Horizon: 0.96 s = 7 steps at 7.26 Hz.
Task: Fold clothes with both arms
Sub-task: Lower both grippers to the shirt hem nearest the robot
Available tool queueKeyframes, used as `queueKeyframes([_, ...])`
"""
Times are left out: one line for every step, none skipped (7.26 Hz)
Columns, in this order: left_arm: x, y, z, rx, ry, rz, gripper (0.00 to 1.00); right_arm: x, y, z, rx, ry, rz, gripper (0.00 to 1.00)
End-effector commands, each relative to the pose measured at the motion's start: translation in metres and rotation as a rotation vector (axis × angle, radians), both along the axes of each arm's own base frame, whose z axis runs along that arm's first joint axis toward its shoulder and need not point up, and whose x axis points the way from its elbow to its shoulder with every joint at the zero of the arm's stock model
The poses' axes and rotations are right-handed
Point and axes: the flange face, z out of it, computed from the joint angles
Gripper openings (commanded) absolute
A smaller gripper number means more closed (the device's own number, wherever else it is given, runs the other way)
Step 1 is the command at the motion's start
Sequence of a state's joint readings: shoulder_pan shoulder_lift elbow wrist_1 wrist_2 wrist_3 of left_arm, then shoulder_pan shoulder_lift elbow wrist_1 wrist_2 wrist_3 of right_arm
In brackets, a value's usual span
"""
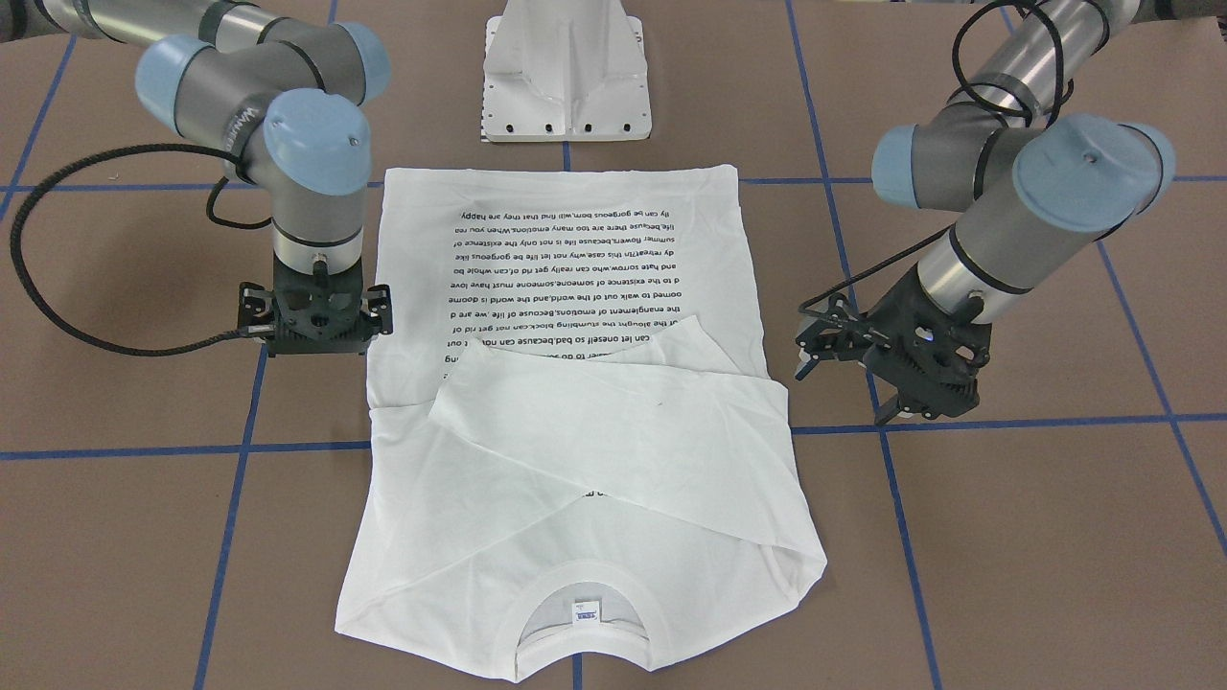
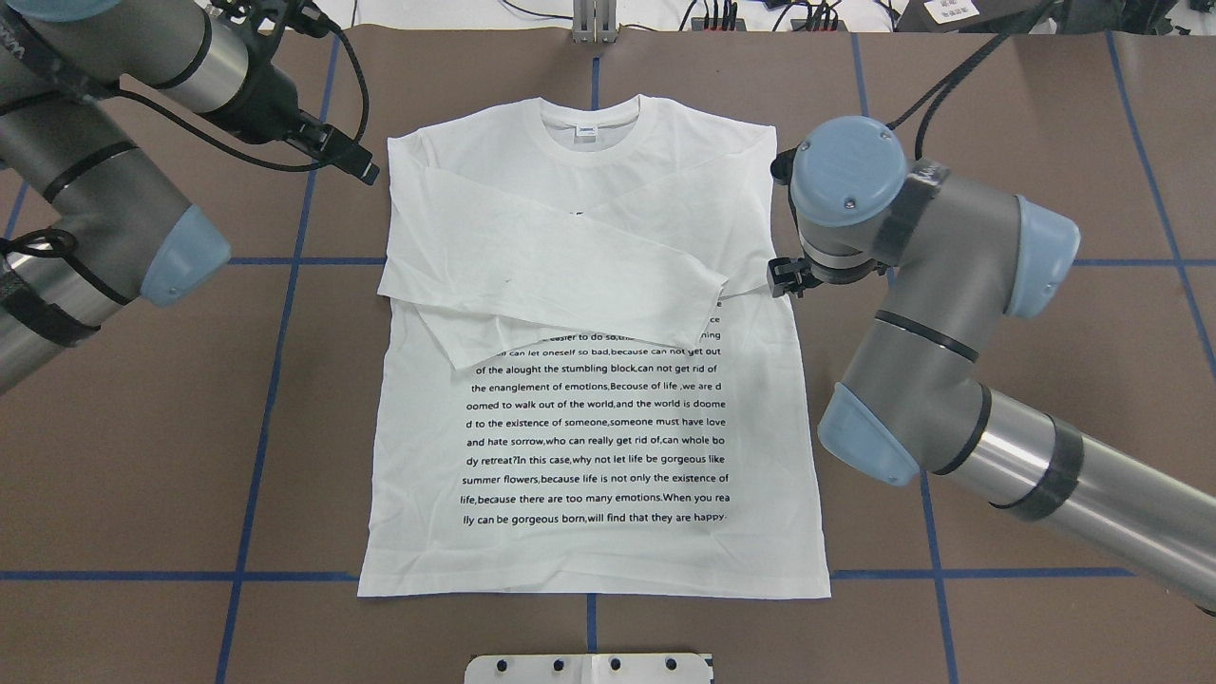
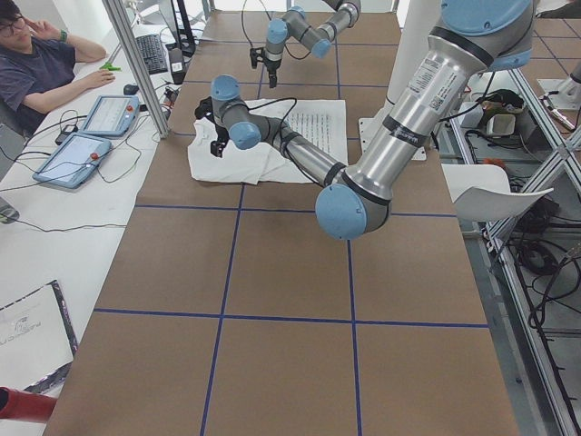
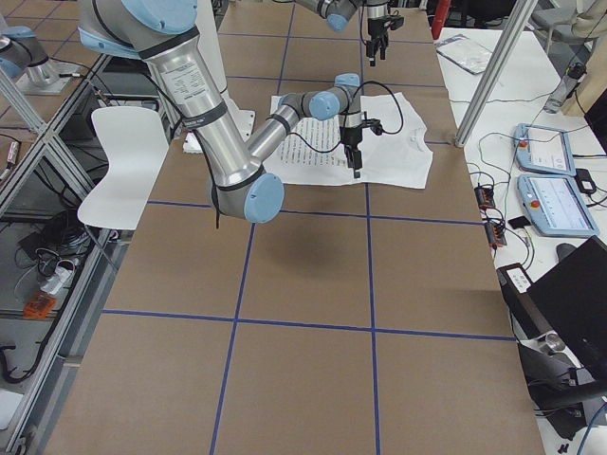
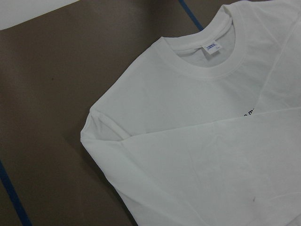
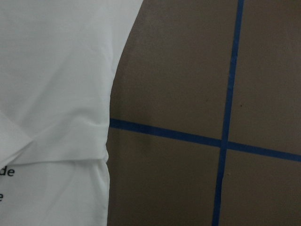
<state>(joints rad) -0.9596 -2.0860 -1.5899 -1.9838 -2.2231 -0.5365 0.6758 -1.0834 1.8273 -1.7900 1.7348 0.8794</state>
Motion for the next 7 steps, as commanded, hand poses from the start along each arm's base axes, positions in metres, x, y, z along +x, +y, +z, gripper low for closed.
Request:
queueKeyframes([0.022, 0.071, 0.006, -0.175, 0.041, -0.073, 1.0, 0.029, 0.053, 0.01, -0.06, -0.199, 0.105, 1.0])
queueKeyframes([0.037, 0.12, 0.013, -0.233, 0.039, -0.108, 1.0, 0.031, 0.079, 0.02, -0.09, -0.271, 0.158, 1.0])
queueKeyframes([0.046, 0.164, 0.019, -0.278, 0.038, -0.114, 1.0, 0.035, 0.108, 0.032, -0.094, -0.323, 0.178, 1.0])
queueKeyframes([0.061, 0.206, 0.022, -0.341, 0.038, -0.144, 1.0, 0.031, 0.139, 0.04, -0.107, -0.348, 0.2, 1.0])
queueKeyframes([0.083, 0.246, 0.029, -0.406, 0.027, -0.171, 1.0, 0.018, 0.172, 0.042, -0.105, -0.342, 0.217, 1.0])
queueKeyframes([0.106, 0.28, 0.032, -0.462, 0.02, -0.188, 1.0, 0.012, 0.187, 0.042, -0.115, -0.343, 0.204, 1.0])
queueKeyframes([0.126, 0.307, 0.037, -0.494, 0.005, -0.184, 1.0, 0.011, 0.193, 0.04, -0.117, -0.347, 0.19, 1.0])
